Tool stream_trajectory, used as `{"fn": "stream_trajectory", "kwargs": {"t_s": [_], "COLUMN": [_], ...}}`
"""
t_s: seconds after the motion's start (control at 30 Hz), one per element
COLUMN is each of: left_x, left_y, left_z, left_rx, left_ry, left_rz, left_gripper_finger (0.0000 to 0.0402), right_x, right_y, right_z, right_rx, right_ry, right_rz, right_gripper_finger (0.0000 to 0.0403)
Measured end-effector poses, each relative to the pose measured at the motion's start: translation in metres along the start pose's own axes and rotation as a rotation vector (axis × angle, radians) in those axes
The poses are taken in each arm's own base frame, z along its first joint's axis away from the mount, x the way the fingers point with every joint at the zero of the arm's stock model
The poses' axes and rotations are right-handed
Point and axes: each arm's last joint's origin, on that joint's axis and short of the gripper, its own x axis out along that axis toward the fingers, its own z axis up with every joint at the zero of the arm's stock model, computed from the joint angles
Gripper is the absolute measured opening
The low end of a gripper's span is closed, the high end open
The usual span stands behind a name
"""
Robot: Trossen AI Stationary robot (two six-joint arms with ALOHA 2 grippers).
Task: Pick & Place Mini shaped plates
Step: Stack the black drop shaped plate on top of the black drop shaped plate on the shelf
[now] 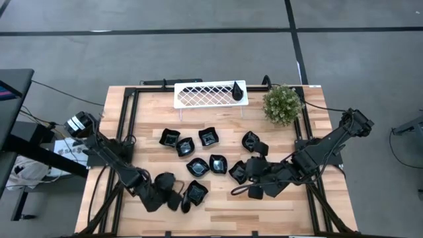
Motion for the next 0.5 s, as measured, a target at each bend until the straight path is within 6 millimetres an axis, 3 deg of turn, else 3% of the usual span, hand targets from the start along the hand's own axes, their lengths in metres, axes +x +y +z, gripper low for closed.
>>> {"fn": "stream_trajectory", "kwargs": {"t_s": [0.27,0.5], "left_x": [-0.025,-0.047], "left_y": [-0.019,-0.025], "left_z": [0.054,0.105], "left_rx": [0.022,0.011], "left_ry": [-0.364,-0.593], "left_rz": [-0.079,-0.066], "left_gripper_finger": [0.0004,0.0004], "right_x": [0.003,0.020], "right_y": [0.000,-0.003], "right_z": [0.015,0.016], "right_rx": [0.081,0.105], "right_ry": [-0.213,-0.232], "right_rz": [-0.191,-0.301], "right_gripper_finger": [0.0067,0.0067]}}
